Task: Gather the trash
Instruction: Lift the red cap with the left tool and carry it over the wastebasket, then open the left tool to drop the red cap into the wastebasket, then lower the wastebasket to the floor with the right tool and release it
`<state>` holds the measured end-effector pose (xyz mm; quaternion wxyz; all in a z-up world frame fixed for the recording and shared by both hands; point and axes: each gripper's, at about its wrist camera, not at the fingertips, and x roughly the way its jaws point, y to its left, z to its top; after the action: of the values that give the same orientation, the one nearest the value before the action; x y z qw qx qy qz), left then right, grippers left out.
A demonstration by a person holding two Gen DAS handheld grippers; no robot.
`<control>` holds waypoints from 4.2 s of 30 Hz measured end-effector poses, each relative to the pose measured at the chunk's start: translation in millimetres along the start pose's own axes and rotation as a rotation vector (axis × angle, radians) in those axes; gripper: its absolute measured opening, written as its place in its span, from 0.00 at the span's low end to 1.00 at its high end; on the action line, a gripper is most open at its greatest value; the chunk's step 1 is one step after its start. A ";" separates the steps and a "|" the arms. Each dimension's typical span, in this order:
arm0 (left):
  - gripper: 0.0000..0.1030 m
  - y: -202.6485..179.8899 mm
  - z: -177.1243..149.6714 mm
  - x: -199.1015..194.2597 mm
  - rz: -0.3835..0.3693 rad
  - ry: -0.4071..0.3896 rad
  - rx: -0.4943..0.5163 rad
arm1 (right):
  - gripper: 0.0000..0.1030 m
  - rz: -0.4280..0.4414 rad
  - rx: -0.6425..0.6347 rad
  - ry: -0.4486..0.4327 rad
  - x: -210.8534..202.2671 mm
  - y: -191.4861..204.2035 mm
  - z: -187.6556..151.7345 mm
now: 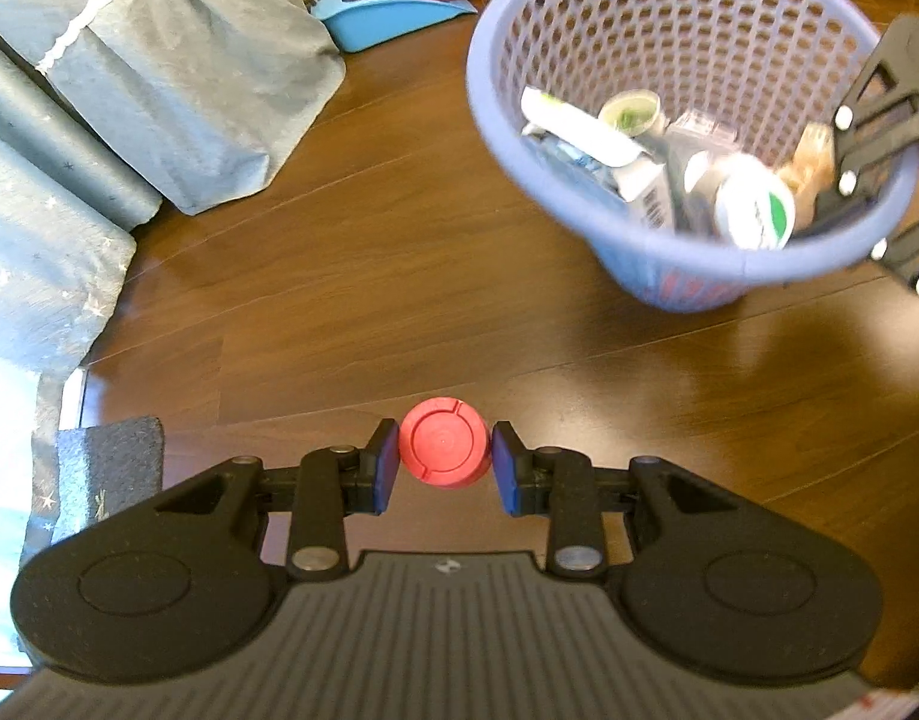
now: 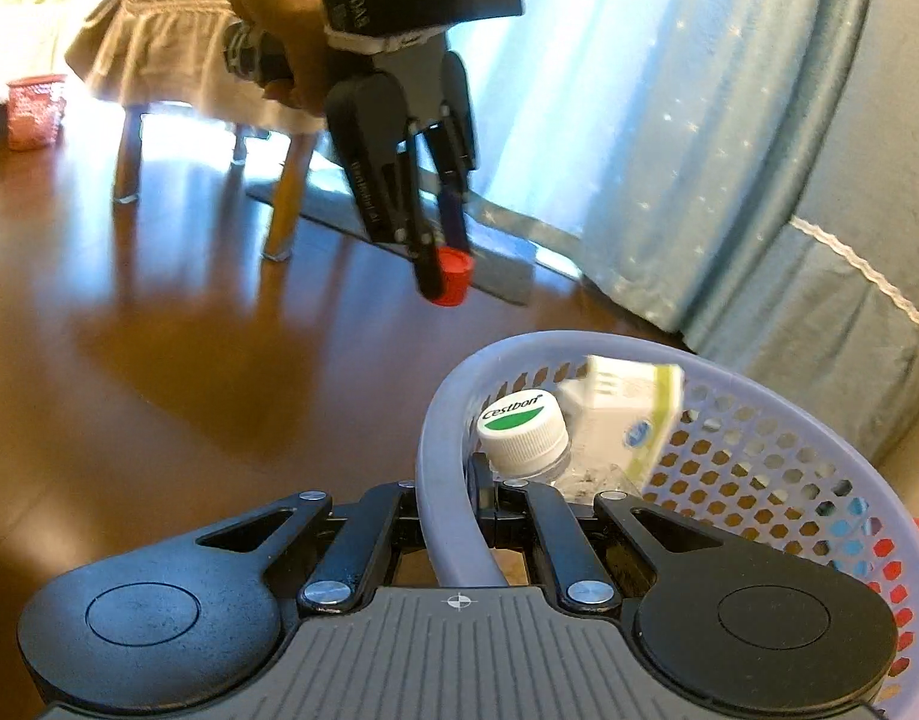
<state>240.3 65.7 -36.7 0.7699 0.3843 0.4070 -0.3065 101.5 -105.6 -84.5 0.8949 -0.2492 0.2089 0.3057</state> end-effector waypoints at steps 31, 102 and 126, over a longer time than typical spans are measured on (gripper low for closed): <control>0.28 -59.6 137.2 -38.5 -0.228 -0.189 0.150 | 0.10 0.045 -0.025 0.029 -17.1 2.3 -2.5; 0.96 -39.8 27.4 -167.5 -0.063 -0.291 -0.545 | 0.43 -0.035 -0.061 0.198 -126.6 -87.3 95.7; 0.99 -75.0 3.6 -199.4 -0.028 -0.160 -0.784 | 0.43 -0.165 0.716 0.374 -183.3 -78.4 94.3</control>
<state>87.0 55.6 110.9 0.8832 0.0309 0.4371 -0.1672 40.3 -186.7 111.2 0.8931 0.0109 0.4406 0.0903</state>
